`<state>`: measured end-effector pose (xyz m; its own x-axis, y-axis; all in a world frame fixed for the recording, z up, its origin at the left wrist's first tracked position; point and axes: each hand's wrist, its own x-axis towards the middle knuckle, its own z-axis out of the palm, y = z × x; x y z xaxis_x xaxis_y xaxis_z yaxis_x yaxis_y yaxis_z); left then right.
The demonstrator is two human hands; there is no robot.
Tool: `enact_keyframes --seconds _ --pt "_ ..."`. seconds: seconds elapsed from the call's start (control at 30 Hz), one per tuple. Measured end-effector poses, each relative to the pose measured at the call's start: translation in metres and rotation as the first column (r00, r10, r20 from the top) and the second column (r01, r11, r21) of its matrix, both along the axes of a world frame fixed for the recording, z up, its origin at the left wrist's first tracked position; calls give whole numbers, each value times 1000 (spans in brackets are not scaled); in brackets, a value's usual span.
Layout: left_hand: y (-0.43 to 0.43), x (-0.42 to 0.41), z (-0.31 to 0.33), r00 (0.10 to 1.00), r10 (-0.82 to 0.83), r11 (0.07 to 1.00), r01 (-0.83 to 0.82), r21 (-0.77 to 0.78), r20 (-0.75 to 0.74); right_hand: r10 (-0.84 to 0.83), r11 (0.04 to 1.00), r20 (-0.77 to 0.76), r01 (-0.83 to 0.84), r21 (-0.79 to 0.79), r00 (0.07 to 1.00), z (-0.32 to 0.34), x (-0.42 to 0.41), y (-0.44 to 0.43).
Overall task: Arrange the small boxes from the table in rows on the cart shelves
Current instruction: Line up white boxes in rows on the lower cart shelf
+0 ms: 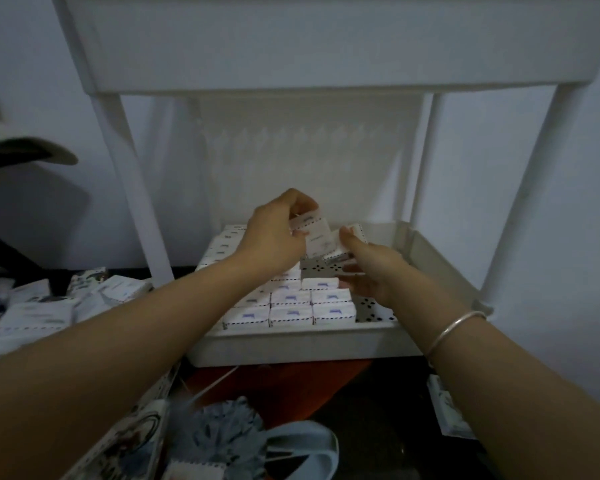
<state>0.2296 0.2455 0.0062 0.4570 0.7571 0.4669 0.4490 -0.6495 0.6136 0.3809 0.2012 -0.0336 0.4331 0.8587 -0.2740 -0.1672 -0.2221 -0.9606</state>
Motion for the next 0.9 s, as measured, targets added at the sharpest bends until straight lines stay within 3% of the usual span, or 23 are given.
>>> enact_keyframes --seconds 0.2,0.33,0.47,0.57,0.67,0.8,0.9 --pt "5 -2 -2 984 -120 990 108 -94 -133 5 1000 -88 -8 -29 996 -2 1 3" --pt "5 -4 -2 914 -251 960 194 -201 -317 13 999 -89 -16 -35 996 -5 2 6" --pt "4 4 -9 872 -228 969 161 -185 -433 33 999 -62 -35 -27 998 -4 2 2" --pt "6 5 -13 855 -199 979 158 -125 -479 -15 1000 136 12 21 991 -7 5 2" --pt "7 -1 -13 817 -201 979 186 -83 -541 -58 996 378 30 78 924 -11 8 5" --pt "0 -8 -8 712 -40 949 247 198 -701 51 996 592 -80 24 805 -10 6 5" --pt "-11 -13 1 645 44 868 353 349 -763 167 984 657 -168 -62 735 -6 -2 2"
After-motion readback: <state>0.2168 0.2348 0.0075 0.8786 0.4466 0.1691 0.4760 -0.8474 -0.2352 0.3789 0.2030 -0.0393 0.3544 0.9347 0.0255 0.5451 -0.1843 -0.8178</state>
